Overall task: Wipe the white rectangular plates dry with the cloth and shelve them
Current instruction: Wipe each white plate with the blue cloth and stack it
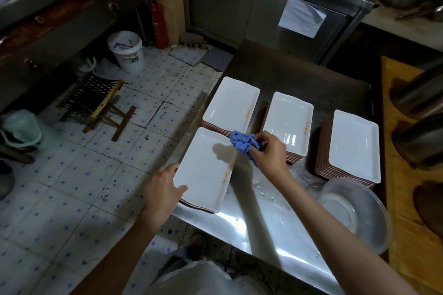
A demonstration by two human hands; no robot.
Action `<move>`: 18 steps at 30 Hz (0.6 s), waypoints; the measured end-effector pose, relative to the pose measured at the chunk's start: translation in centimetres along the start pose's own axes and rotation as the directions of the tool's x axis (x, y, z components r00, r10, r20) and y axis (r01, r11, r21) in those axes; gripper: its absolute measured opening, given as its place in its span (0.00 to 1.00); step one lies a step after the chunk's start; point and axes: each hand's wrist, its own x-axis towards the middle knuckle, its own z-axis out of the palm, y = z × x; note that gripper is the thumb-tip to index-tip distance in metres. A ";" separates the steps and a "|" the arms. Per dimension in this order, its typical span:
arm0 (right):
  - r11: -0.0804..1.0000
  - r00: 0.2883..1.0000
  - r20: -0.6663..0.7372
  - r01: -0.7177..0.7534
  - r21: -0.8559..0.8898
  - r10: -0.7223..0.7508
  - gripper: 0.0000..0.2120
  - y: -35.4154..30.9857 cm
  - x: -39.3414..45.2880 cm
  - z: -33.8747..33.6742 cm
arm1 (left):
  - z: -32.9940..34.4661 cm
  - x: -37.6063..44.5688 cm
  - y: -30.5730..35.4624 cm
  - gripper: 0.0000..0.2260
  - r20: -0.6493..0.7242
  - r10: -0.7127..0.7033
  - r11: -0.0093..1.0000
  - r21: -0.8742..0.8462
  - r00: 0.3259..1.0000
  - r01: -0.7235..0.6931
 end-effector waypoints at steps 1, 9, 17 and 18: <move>1.000 1.000 0.000 0.003 0.008 -0.003 0.07 -0.1 0.1 0.1 | 0.1 0.1 -0.1 0.26 0.005 0.001 1.000 0.004 1.000 -0.001; 1.000 1.000 -0.011 0.005 0.011 -0.005 0.05 -0.2 1.1 0.6 | 0.4 1.2 -0.3 0.28 0.038 -0.007 0.999 -0.033 0.999 0.009; 0.999 0.997 -0.056 -0.045 0.017 0.045 0.07 -0.2 2.9 0.3 | 0.2 6.8 4.1 0.27 0.042 0.123 0.979 -0.171 0.992 -0.114; 0.998 0.997 -0.064 -0.052 0.019 0.053 0.07 -0.2 3.2 0.3 | 0.2 7.7 4.8 0.26 0.036 0.138 0.973 -0.194 0.990 -0.128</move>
